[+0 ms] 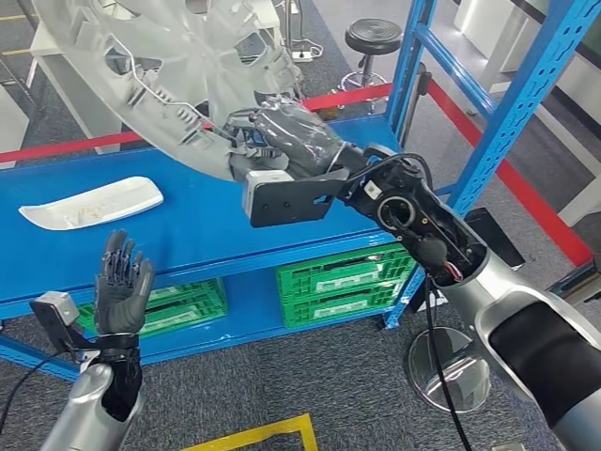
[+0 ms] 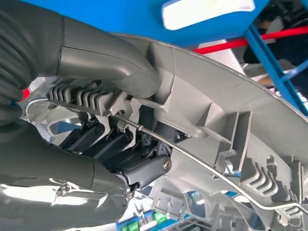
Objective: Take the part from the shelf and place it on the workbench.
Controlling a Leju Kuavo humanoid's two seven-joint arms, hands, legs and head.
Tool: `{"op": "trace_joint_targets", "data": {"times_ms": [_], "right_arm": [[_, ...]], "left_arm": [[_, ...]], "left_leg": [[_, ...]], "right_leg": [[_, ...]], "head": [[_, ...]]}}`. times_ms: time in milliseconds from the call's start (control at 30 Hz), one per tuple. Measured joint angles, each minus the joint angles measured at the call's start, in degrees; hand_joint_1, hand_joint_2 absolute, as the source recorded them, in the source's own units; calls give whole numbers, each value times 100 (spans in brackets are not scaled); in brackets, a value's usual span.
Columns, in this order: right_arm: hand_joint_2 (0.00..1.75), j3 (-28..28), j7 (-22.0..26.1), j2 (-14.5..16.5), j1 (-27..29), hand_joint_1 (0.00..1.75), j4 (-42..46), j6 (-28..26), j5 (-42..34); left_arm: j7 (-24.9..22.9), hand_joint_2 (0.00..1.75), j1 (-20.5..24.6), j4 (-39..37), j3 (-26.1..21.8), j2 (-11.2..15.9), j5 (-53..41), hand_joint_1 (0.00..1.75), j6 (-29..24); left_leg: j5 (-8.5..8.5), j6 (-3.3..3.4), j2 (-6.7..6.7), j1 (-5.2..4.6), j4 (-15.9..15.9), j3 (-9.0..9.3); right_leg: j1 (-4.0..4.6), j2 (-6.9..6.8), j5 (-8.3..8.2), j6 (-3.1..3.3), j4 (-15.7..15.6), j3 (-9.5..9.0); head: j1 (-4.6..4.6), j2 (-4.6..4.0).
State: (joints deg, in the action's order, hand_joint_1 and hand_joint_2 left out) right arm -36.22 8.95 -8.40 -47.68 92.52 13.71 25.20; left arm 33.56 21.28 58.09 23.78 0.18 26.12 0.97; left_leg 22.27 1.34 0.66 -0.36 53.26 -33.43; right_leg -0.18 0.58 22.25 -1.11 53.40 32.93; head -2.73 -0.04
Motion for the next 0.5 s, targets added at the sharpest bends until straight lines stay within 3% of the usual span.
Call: {"op": "trace_joint_targets", "data": {"times_ms": [500], "right_arm": [[175,-34,-282,-89,471,175,773,-214,289]], "left_arm": [[-40,175,-34,24,0,6,-167,0,108]], "left_leg": [[0,0,-1,0,0,0]], "right_leg": [[0,0,0,0,0,0]], "head": [[0,0]]}}
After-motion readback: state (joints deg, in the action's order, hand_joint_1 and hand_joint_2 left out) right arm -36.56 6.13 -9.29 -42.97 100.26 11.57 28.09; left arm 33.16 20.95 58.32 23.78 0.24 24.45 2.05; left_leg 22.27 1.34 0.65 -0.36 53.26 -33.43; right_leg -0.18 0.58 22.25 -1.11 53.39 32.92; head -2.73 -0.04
